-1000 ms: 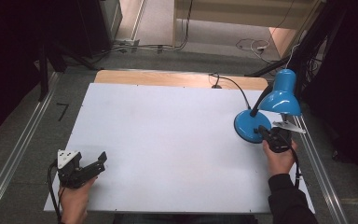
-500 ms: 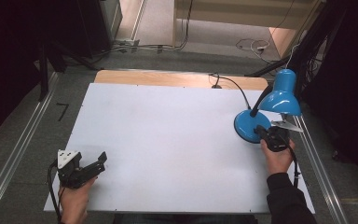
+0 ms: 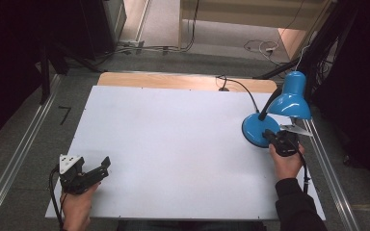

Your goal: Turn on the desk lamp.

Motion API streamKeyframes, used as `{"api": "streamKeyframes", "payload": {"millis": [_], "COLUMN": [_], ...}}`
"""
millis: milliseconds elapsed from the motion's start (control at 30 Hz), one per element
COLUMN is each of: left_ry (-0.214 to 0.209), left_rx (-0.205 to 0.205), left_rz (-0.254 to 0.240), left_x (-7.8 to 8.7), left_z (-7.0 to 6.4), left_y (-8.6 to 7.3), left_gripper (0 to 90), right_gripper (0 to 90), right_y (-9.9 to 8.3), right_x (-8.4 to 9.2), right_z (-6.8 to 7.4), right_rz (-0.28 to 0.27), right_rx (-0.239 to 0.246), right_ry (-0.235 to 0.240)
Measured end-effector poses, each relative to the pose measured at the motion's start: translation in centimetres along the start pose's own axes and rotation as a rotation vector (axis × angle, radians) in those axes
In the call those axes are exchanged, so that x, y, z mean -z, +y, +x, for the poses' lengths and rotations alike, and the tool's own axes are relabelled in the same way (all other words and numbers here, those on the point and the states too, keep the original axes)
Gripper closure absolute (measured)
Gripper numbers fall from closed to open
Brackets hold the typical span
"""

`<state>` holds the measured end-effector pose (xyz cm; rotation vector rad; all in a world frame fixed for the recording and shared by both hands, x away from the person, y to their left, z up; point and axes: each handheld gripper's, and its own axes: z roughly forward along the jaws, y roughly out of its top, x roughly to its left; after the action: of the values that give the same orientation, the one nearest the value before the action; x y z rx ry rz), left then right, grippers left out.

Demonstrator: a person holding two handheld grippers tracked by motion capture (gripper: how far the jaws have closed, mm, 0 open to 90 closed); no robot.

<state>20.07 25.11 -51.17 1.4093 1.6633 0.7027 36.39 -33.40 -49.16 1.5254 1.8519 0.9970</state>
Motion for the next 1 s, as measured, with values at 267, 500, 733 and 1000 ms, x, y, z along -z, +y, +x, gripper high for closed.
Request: {"api": "streamKeyframes", "payload": {"millis": [267,500,733,1000], "left_ry": [0.001,0.001,0.000,-0.004], "left_rx": [-0.001,-0.003,-0.004,0.000], "left_rz": [-0.001,-0.001,-0.001,0.000], "left_x": [0.02,0.08,0.10,0.10], "left_z": [0.02,0.05,0.08,0.10], "left_y": [0.01,0.00,0.00,-0.01], "left_gripper": [8.2,8.2,8.2,8.2], "right_gripper": [87.5,87.5,87.5,87.5], "right_y": [-0.15,-0.22,-0.32,-0.62], "right_x": [-0.17,-0.18,-0.18,-0.16], "right_z": [-0.01,0.03,0.09,0.06], "right_rz": [0.002,-0.001,-0.007,-0.024], "right_rx": [-0.007,-0.004,-0.006,-0.006], "right_ry": [-0.002,-0.006,-0.009,-0.007]}}
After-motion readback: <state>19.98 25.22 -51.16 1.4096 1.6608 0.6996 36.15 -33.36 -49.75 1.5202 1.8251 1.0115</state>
